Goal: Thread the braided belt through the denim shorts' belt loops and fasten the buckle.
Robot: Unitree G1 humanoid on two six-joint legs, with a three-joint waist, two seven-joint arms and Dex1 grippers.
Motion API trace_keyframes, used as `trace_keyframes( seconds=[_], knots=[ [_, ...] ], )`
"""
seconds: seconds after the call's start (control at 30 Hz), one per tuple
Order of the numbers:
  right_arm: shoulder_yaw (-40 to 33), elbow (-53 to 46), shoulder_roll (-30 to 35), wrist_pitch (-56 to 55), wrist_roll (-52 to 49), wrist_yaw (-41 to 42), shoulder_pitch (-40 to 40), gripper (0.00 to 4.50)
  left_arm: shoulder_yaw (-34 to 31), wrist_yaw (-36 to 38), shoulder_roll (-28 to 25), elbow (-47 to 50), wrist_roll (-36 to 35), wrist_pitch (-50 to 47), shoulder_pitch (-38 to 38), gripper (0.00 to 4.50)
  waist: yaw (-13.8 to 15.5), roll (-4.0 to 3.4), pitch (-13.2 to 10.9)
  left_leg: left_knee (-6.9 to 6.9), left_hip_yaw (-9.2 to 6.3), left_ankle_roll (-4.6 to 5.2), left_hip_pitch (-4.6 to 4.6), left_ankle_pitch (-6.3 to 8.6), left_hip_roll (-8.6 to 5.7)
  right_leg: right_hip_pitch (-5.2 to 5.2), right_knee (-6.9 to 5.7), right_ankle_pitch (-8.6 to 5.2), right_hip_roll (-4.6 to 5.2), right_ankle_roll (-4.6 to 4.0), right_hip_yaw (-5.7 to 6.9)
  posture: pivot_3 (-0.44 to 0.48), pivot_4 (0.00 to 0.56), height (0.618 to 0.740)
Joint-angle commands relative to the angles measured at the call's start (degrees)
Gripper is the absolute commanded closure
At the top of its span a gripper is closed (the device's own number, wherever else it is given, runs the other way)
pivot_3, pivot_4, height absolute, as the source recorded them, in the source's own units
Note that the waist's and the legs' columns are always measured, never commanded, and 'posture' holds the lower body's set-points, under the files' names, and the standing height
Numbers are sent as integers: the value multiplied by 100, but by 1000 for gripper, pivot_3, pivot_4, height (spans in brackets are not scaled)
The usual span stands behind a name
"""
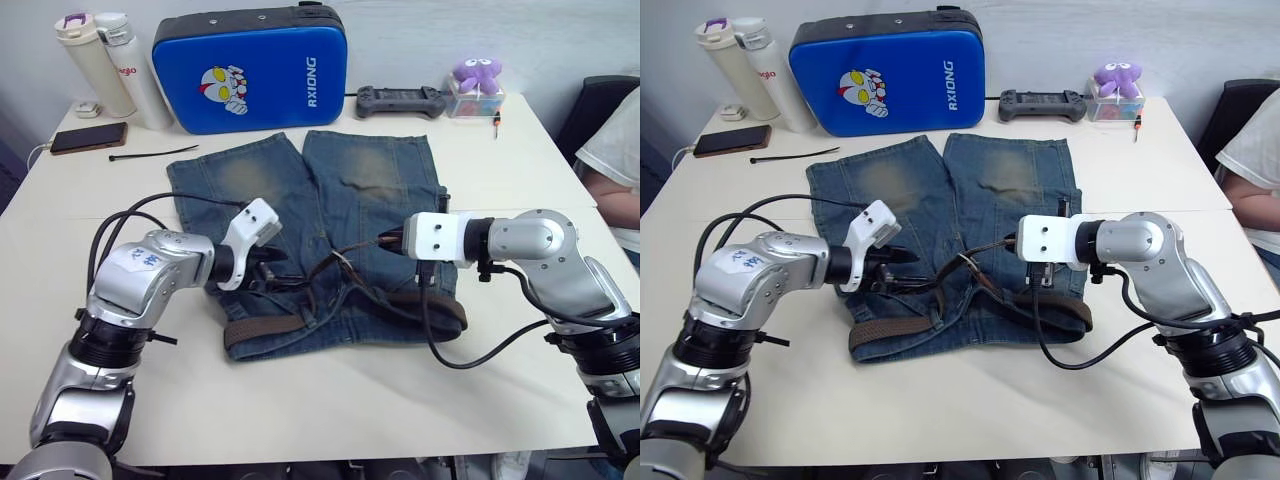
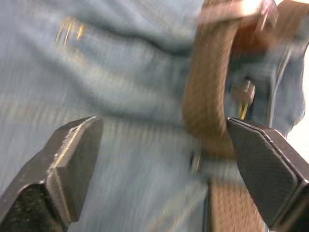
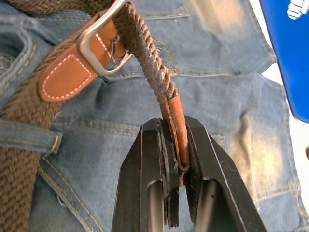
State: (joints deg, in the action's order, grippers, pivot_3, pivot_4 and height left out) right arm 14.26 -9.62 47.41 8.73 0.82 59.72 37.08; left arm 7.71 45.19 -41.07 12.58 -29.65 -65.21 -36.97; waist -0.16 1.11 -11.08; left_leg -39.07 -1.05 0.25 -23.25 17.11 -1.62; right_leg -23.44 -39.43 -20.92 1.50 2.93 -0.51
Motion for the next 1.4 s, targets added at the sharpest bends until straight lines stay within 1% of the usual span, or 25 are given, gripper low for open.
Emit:
trace_keyframes(
  seconds=[0.03,0.1,0.2,0.23,0.33,0.47,0.53,0.7,0.87,0.93,1.03,1.1,1.2,1.33,1.4],
  knots=[
    [-368,-217,213,-7,-143,133,-70,4500,-678,443,-224,222,-474,126,122,31,17,0,0,0,0,0,-1,0,0,0,1,0,0,0,1,0,150,739],
    [-429,-253,264,27,-181,179,-105,4500,-700,561,-294,369,-572,156,298,31,17,0,0,0,-2,2,-2,1,0,2,3,0,2,0,2,0,150,739],
    [-486,-297,303,68,-209,217,-113,4500,-462,633,-264,673,-654,130,552,841,7,0,0,0,-2,4,0,2,0,5,5,0,2,0,1,0,150,739],
    [-497,-309,309,77,-214,227,-110,4500,-361,638,-255,751,-645,138,618,1274,7,0,0,0,-2,4,0,2,0,4,2,0,2,0,2,0,150,739],
    [-530,-328,354,21,-195,256,-57,4500,165,378,-163,713,-242,319,812,2778,7,0,0,0,-2,4,1,2,0,4,2,0,1,0,1,0,150,739],
    [-571,-355,449,-137,-165,300,-33,4500,672,151,-20,524,129,499,999,4448,8,0,0,0,-1,5,1,3,0,4,1,0,0,0,0,0,150,739],
    [-620,-376,565,-309,-123,343,-37,4500,883,94,39,396,310,576,1036,4448,10,0,0,0,-1,6,1,3,0,4,1,0,0,0,1,0,150,739],
    [-804,-201,932,-751,-31,394,-57,4500,1138,110,28,315,543,688,1121,4448,37,-6,4,-2,-1,11,7,5,-1,16,7,0,2,0,1,0,150,739],
    [-904,56,1211,-1225,45,464,42,4500,1201,125,85,340,543,690,1161,4448,41,-11,7,-1,-2,15,19,8,-1,34,18,0,2,0,2,0,150,739],
    [-868,9,1148,-1329,8,469,208,4500,1117,108,178,356,470,652,1141,4448,41,-12,7,-1,-3,18,27,9,-1,46,24,0,2,0,4,0,150,739],
    [-669,-239,850,-1349,-144,534,506,4500,668,148,451,362,147,653,1017,4448,23,-12,7,-2,-4,19,28,10,-1,49,27,0,2,1,4,0,150,739],
    [-533,-356,731,-1216,-187,662,607,4500,71,163,758,379,-270,681,839,4448,16,-12,6,-1,-7,18,28,9,0,49,28,0,1,1,6,0,150,739],
    [-437,-436,698,-1034,-162,829,585,4500,-485,132,977,398,-520,868,598,4448,27,-10,6,-2,-15,17,19,9,2,47,35,0,0,1,17,0,150,739],
    [-390,-521,641,-744,-162,897,566,4500,-1027,-27,1150,446,-896,791,290,4448,18,-11,6,-3,-13,17,17,8,1,48,38,1,1,2,16,0,150,739],
    [-365,-574,599,-548,-142,905,561,4500,-1172,-195,1229,494,-998,708,72,4448,14,-10,6,-3,-14,16,17,8,1,48,37,1,0,2,17,0,150,739]
  ],
)
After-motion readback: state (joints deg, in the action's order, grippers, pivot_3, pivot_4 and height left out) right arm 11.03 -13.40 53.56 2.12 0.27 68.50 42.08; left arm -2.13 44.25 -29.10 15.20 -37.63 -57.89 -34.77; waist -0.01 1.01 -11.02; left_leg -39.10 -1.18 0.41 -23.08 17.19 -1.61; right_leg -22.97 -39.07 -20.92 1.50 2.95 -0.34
